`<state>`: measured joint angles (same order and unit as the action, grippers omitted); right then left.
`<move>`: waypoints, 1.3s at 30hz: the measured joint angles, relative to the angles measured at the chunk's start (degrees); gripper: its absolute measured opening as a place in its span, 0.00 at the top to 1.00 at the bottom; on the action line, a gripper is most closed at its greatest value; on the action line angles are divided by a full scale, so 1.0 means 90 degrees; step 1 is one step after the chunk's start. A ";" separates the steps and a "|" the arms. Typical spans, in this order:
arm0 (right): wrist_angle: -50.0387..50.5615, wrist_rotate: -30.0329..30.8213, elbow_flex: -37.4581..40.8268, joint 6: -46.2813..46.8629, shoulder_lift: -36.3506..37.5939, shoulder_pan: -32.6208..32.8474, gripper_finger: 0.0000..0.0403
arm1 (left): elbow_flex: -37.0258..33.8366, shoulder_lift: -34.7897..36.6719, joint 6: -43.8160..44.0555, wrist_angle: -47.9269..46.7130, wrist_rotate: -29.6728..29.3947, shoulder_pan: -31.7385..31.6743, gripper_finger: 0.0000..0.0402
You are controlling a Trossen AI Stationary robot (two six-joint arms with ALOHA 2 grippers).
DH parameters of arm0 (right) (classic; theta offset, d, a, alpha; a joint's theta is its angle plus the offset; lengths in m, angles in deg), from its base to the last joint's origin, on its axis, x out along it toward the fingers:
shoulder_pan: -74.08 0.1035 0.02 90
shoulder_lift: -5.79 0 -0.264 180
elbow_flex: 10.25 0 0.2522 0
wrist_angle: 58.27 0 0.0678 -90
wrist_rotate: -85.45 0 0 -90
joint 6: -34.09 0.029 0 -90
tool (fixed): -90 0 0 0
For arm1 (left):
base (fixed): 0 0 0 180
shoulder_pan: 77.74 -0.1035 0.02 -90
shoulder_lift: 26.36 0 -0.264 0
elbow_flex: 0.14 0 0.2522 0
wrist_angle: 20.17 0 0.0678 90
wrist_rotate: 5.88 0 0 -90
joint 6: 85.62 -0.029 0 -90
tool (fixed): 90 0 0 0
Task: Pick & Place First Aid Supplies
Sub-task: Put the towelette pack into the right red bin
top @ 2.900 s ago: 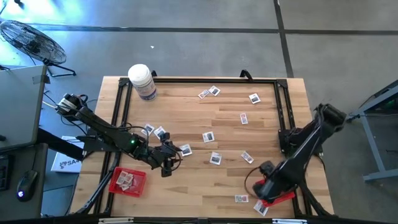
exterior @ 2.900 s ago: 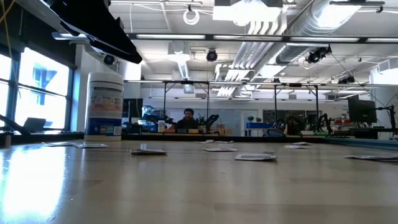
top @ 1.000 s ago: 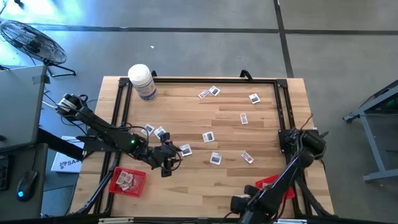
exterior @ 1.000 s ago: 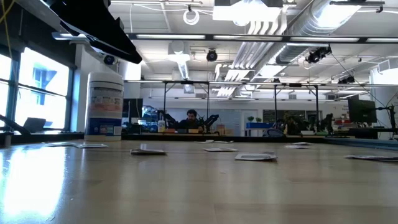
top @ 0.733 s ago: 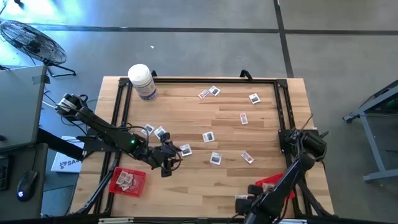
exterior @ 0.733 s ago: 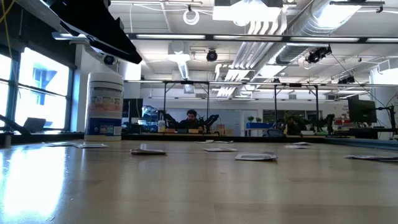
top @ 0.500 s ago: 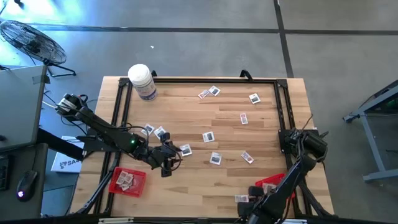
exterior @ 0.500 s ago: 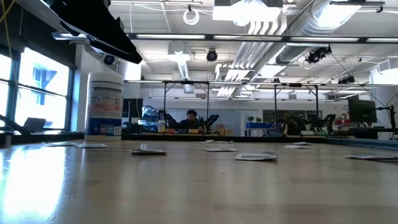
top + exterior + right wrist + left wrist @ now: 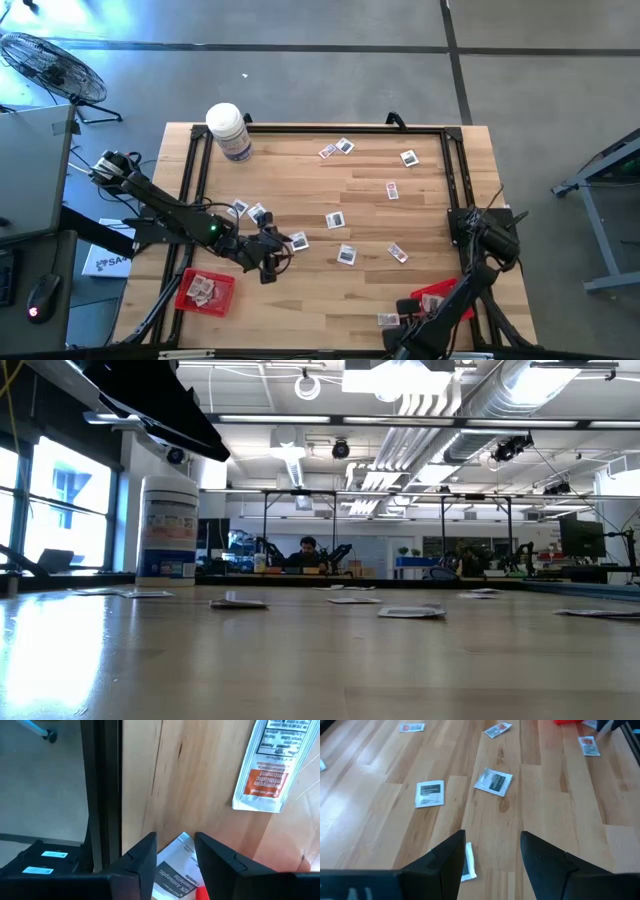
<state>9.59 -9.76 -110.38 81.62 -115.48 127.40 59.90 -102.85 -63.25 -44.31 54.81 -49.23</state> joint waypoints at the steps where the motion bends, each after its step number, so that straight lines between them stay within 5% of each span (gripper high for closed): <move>1: 0.0004 0.0072 0.0000 -0.0007 -0.0002 0.0013 0.68 | 0.0000 0.0000 0.0000 0.0001 -0.0060 0.0000 0.54; 22: 0.0105 0.0381 0.0059 0.0086 -0.0016 -0.0004 0.99 | 0.0000 0.0000 0.0001 0.0001 -0.0167 0.0000 0.54; 34: -0.0106 0.1523 -0.0787 -0.0293 -0.0066 -0.0198 1.00 | 0.0000 0.0000 0.0002 -0.0001 -0.0169 0.0002 0.54; 39: 0.0126 0.1389 -0.0930 -0.0301 -0.0058 -0.0232 0.98 | 0.0000 0.0000 0.0002 0.0001 -0.0140 0.0000 0.54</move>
<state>10.72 2.75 -118.75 78.91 -116.01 125.30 59.90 -102.85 -63.23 -44.31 53.55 -49.23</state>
